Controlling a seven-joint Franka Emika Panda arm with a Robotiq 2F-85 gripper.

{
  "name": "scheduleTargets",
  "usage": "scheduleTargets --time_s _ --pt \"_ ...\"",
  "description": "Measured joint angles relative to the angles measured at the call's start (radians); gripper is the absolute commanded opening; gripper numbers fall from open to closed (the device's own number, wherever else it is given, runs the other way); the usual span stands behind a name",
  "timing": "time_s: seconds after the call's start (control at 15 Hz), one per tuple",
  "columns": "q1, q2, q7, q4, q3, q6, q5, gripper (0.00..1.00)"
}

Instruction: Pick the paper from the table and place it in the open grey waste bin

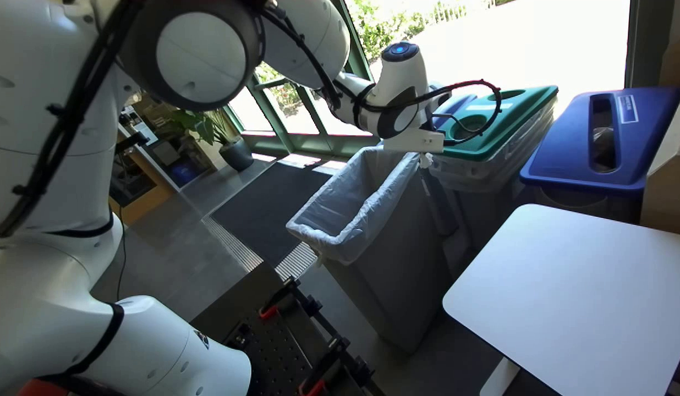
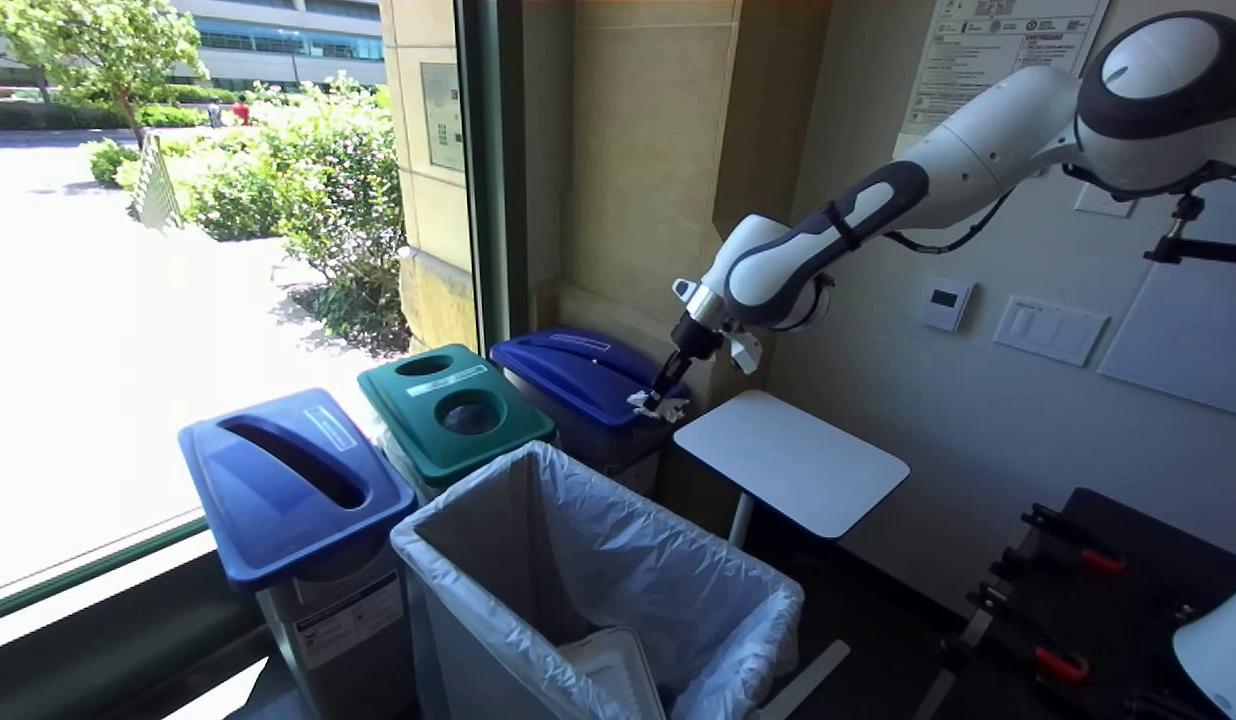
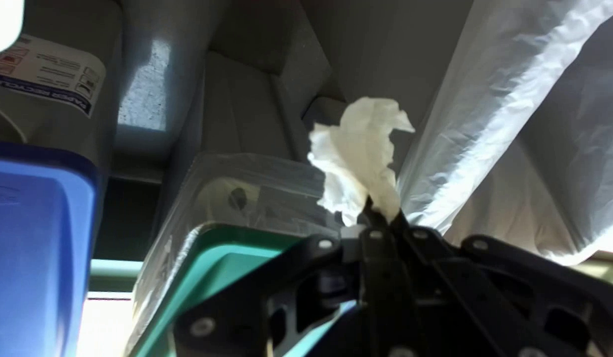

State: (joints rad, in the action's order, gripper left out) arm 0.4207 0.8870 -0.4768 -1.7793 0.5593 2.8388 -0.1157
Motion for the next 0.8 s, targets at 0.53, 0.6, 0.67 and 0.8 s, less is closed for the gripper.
scheduleTargets --time_s 0.53,0.6,0.67,0.8 --pt "-0.218 -0.033 -0.048 -0.006 -0.078 -0.039 0.000 0.01" --pt "-0.245 -0.033 -0.050 -0.005 -0.086 -0.039 -0.001 0.01" --pt "-0.273 -0.033 -0.050 -0.005 -0.094 -0.039 -0.002 0.01" --pt "-0.341 -0.032 -0.049 -0.001 -0.117 -0.039 -0.003 0.01"
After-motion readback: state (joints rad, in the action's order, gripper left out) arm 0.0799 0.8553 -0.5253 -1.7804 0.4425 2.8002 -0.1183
